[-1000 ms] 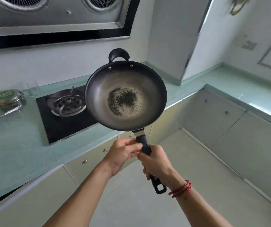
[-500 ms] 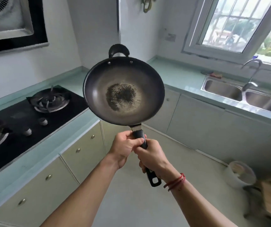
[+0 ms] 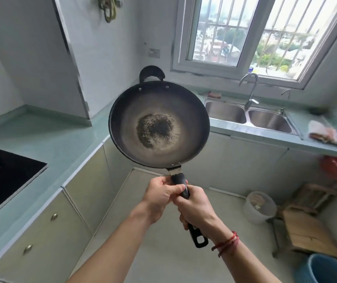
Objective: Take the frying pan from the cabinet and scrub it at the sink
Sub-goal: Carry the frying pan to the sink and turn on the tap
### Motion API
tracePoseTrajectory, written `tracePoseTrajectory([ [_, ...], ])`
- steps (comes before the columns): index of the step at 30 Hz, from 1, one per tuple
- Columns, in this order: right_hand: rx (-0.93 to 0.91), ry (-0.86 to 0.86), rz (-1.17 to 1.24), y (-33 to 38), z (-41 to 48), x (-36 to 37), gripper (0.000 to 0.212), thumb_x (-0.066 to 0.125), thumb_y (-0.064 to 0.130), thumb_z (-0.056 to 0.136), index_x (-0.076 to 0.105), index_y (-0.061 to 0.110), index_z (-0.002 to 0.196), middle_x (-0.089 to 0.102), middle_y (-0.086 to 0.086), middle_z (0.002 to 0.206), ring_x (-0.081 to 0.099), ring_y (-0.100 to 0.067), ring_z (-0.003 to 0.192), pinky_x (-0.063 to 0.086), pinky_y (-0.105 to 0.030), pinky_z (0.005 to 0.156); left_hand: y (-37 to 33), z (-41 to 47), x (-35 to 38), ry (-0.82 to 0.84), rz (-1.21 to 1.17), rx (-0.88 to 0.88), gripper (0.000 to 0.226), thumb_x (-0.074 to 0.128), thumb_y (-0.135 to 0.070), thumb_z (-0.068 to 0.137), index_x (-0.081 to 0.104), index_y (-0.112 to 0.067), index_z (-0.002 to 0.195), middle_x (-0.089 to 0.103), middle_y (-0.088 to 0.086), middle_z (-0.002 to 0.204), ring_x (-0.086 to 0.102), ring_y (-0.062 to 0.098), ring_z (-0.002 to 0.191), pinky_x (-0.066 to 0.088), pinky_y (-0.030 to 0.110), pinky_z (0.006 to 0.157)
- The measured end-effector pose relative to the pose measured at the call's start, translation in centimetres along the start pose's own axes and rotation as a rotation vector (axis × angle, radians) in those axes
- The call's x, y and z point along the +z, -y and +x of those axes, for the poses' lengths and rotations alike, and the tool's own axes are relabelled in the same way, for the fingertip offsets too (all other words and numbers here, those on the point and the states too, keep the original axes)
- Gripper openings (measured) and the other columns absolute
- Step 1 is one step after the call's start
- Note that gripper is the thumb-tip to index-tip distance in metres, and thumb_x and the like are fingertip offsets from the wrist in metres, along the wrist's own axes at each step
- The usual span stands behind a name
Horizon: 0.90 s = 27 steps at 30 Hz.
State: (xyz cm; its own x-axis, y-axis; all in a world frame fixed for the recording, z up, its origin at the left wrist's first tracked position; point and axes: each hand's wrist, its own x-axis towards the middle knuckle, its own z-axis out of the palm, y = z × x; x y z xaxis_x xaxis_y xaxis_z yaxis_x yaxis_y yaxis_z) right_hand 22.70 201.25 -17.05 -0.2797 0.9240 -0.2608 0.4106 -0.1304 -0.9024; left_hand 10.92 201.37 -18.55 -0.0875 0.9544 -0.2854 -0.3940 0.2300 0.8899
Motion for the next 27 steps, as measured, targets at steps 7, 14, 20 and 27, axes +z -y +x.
tracePoseTrajectory([
  [7, 0.058, -0.147, 0.038, 0.7, 9.7, -3.7, 0.016, 0.054, 0.016, 0.088, 0.050, 0.013, 0.073, 0.045, -0.003, 0.050, 0.048, -0.024, 0.035, 0.043, -0.034, 0.040, -2.1, 11.5, 2.7, 0.146, 0.046, -0.095, 0.013, 0.059, 0.011, 0.087, 0.068, 0.010, 0.096, 0.069, 0.023, 0.093, 0.069, 0.025, 0.076, 0.057, 0.030, 0.074],
  [14, 0.135, -0.294, 0.087, 2.0, 17.9, -7.6, 0.017, 0.053, 0.014, 0.087, 0.052, 0.014, 0.070, 0.046, -0.005, 0.051, 0.050, -0.025, 0.036, 0.044, -0.035, 0.041, -4.5, 22.0, 5.9, 0.280, 0.121, -0.180, 0.013, 0.059, 0.009, 0.087, 0.068, 0.009, 0.096, 0.068, 0.023, 0.092, 0.068, 0.022, 0.073, 0.056, 0.028, 0.072],
  [20, 0.176, -0.377, 0.134, 1.5, 23.3, -11.3, 0.018, 0.052, 0.014, 0.088, 0.051, 0.015, 0.070, 0.046, -0.002, 0.047, 0.049, -0.024, 0.035, 0.044, -0.034, 0.041, -5.0, 28.8, 9.6, 0.331, 0.146, -0.237, 0.016, 0.060, 0.011, 0.085, 0.067, 0.011, 0.099, 0.069, 0.022, 0.092, 0.069, 0.020, 0.070, 0.057, 0.024, 0.066],
  [27, 0.218, -0.411, 0.149, -0.4, 31.0, -16.9, 0.013, 0.051, 0.017, 0.087, 0.054, 0.015, 0.074, 0.047, -0.003, 0.047, 0.050, -0.026, 0.038, 0.043, -0.034, 0.042, -4.7, 37.5, 14.2, 0.372, 0.224, -0.269, 0.016, 0.060, 0.010, 0.085, 0.068, 0.013, 0.099, 0.070, 0.021, 0.089, 0.070, 0.018, 0.066, 0.056, 0.024, 0.061],
])
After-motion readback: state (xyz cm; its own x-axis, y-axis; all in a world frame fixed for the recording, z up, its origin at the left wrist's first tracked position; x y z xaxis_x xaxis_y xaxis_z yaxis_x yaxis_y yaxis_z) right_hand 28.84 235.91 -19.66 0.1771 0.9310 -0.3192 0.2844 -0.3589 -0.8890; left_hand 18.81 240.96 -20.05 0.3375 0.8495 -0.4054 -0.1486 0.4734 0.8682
